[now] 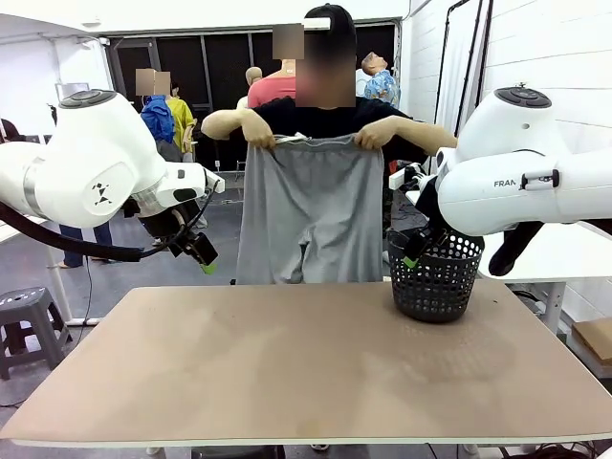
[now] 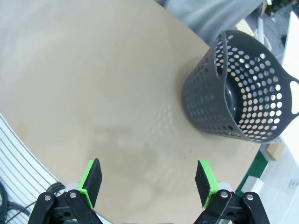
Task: Fold the training pants.
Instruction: Grab both ends of the Training pants handed by a person.
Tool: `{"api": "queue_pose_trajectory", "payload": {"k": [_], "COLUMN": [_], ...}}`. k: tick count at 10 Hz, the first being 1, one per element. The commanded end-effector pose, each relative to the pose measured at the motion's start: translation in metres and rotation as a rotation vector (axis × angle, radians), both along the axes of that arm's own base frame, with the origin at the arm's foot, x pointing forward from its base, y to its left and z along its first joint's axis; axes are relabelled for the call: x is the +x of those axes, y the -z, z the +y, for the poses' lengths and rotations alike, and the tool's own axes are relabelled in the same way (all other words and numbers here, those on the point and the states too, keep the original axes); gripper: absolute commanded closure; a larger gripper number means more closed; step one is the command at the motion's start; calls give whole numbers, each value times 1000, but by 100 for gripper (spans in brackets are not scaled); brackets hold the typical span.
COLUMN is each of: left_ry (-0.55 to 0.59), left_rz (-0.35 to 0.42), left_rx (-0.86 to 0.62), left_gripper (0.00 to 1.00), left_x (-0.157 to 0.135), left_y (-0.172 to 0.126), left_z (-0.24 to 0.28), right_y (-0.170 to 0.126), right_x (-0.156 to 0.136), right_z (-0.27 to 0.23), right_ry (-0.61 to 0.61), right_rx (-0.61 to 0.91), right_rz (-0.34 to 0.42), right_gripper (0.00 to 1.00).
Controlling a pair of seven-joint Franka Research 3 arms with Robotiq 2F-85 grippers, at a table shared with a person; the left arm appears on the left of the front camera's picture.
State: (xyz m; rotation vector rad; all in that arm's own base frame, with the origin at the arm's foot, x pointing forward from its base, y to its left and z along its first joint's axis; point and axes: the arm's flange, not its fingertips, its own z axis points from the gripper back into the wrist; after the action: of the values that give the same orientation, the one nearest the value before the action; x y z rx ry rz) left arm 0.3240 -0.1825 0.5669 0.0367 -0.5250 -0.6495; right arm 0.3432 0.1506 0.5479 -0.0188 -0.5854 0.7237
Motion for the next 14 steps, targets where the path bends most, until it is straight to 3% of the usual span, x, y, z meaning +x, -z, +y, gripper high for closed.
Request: {"api": "queue_pose_trajectory", "payload": {"k": [1, 14], "left_ry": [4, 4], "left_rz": [-5, -5], "left_rx": [-2, -2], "left_gripper": [0, 0], "left_x": [0, 0], "left_y": [0, 0], "left_z": [0, 0], "right_y": [1, 1], "right_x": [1, 1], "right_z": [1, 1], "right_ry": [-3, -3], "right_rx": [4, 4], "right_rz": [-3, -3], "right_gripper": [0, 0]}}
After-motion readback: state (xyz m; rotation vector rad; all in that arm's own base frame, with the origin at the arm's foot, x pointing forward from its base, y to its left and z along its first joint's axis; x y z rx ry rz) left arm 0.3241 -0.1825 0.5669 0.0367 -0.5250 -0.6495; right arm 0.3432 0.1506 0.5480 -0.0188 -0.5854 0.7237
